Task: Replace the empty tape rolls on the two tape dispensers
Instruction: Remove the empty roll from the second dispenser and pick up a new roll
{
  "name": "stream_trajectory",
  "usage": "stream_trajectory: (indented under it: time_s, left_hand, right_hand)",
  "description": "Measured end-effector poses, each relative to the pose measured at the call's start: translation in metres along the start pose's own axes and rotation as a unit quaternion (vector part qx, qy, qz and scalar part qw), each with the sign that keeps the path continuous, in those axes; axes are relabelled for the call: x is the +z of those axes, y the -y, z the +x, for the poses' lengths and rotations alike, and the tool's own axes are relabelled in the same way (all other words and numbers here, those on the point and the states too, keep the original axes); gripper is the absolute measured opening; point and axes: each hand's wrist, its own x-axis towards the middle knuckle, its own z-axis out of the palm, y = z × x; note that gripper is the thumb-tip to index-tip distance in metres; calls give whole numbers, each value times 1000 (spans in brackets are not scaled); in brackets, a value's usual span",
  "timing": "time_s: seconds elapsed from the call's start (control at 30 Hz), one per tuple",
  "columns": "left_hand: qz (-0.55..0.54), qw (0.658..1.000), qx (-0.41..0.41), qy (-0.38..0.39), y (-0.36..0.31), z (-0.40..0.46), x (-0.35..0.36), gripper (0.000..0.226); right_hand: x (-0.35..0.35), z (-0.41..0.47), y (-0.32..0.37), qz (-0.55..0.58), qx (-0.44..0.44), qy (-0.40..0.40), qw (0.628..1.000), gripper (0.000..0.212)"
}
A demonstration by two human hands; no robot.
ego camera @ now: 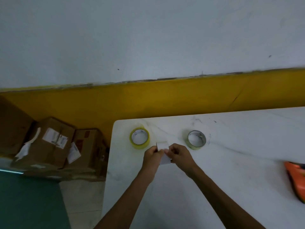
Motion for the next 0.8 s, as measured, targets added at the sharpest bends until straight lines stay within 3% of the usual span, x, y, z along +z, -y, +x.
stream_trajectory:
  time_s: [0.13, 0.23, 0.33, 0.43, 0.5, 0.57, 0.67, 0.8]
  left_hand:
    - [40, 998, 33, 23, 7, 21, 0, 13]
    - [162, 982, 99, 7, 12, 34, 4, 15]
    - [340, 922, 182, -25, 21, 42, 12, 33]
    - [469, 850, 240, 4, 27, 50, 20, 8]
    - [523, 810, 264, 32, 30, 57, 25, 13]
    - [548, 787, 281, 50, 34, 61, 29, 17]
    - [528, 787, 315, 56, 38, 59, 28, 17]
    - [490, 790, 367, -28, 31, 56, 9, 21]
  right_hand:
    - [-1, 19, -7, 6, 22, -10, 1000, 24]
    - [2, 33, -20, 8, 66, -18, 998, 21]
    - [11, 43, -32, -3, 107, -48, 993, 24]
    - [19, 48, -42, 6, 103, -84, 991, 19]
    - [21, 50, -46, 12, 100, -112, 989, 19]
    - [23, 52, -49, 20, 96, -132, 986, 20]
    - [19, 53, -53, 43, 95, -141, 984, 16]
    - [8, 52, -57, 46, 109, -136, 984, 16]
